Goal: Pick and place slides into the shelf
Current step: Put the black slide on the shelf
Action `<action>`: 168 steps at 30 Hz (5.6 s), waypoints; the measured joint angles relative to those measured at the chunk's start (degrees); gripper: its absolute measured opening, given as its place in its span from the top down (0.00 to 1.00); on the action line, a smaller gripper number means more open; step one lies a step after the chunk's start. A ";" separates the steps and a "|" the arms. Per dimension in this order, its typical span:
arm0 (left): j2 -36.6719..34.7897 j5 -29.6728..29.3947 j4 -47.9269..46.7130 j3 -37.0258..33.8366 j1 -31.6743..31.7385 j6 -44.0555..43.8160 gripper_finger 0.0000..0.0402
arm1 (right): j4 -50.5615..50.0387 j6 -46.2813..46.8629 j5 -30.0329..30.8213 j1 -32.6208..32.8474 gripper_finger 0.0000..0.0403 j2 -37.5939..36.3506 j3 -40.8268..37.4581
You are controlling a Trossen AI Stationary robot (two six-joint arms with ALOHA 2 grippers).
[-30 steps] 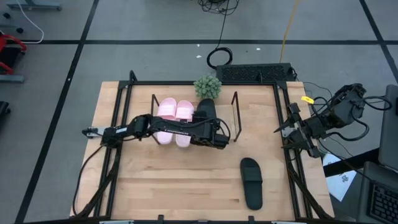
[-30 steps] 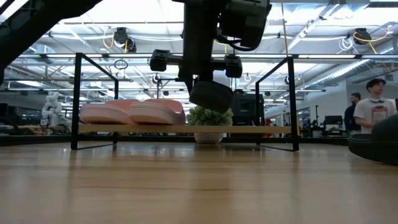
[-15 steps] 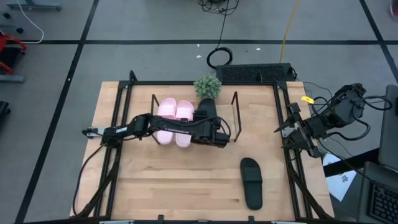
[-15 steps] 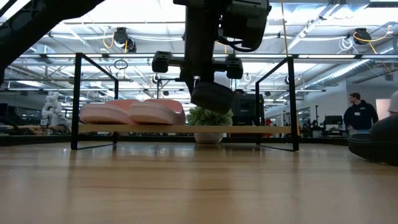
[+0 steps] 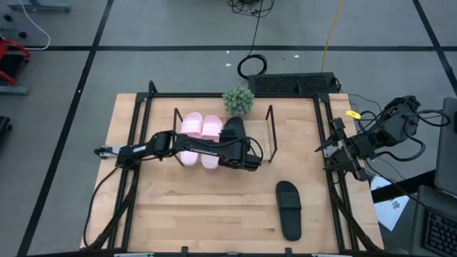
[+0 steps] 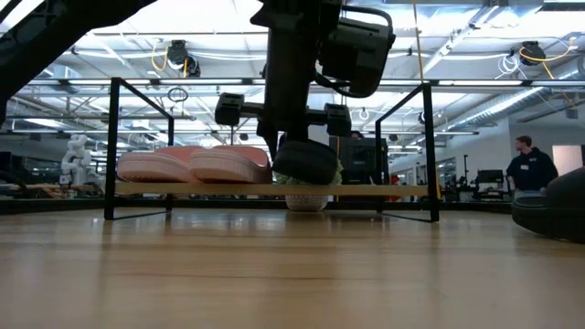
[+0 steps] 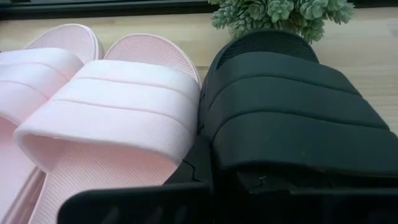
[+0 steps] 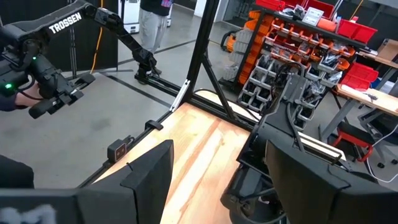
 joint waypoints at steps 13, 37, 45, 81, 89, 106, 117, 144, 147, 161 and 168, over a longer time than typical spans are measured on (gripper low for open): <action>0.00 1.10 -0.39 0.00 0.16 3.68 0.95 | 0.20 -0.18 0.00 0.02 0.39 0.00 0.00; 0.02 2.13 -0.51 -0.04 0.30 4.00 0.78 | 0.20 0.42 -0.02 0.02 0.39 0.00 0.00; 0.02 2.78 -0.46 -0.04 0.95 4.02 0.78 | 0.19 0.44 -0.02 0.00 0.39 -0.02 0.00; 0.00 2.98 1.04 -0.04 1.04 3.73 0.78 | 0.13 1.73 -0.03 0.02 0.39 0.00 -0.02; -0.09 3.46 0.85 -0.04 1.04 4.02 0.78 | 0.11 1.74 -0.04 0.02 0.39 0.00 -0.02; -0.33 3.42 -1.73 2.63 0.99 5.51 0.78 | -0.31 1.46 -0.04 0.01 0.39 0.00 -0.02; -0.35 4.55 -1.84 3.43 0.63 5.52 0.78 | -0.28 2.75 -0.04 0.00 0.39 -0.02 -0.02; -0.28 5.35 -1.76 3.43 -1.61 5.12 0.78 | -0.24 2.75 -0.04 0.00 0.39 -0.02 -0.02; -0.20 4.88 -2.15 4.45 -2.10 5.00 0.78 | -0.02 2.76 -0.04 0.01 0.39 0.00 -0.02; -0.20 3.94 -1.73 13.18 -6.64 13.33 0.78 | -1.33 4.08 -0.47 0.02 0.39 0.13 -0.02; -0.20 5.86 -1.95 15.46 -13.84 20.77 0.78 | -7.27 10.27 -14.16 0.07 0.39 2.48 -0.88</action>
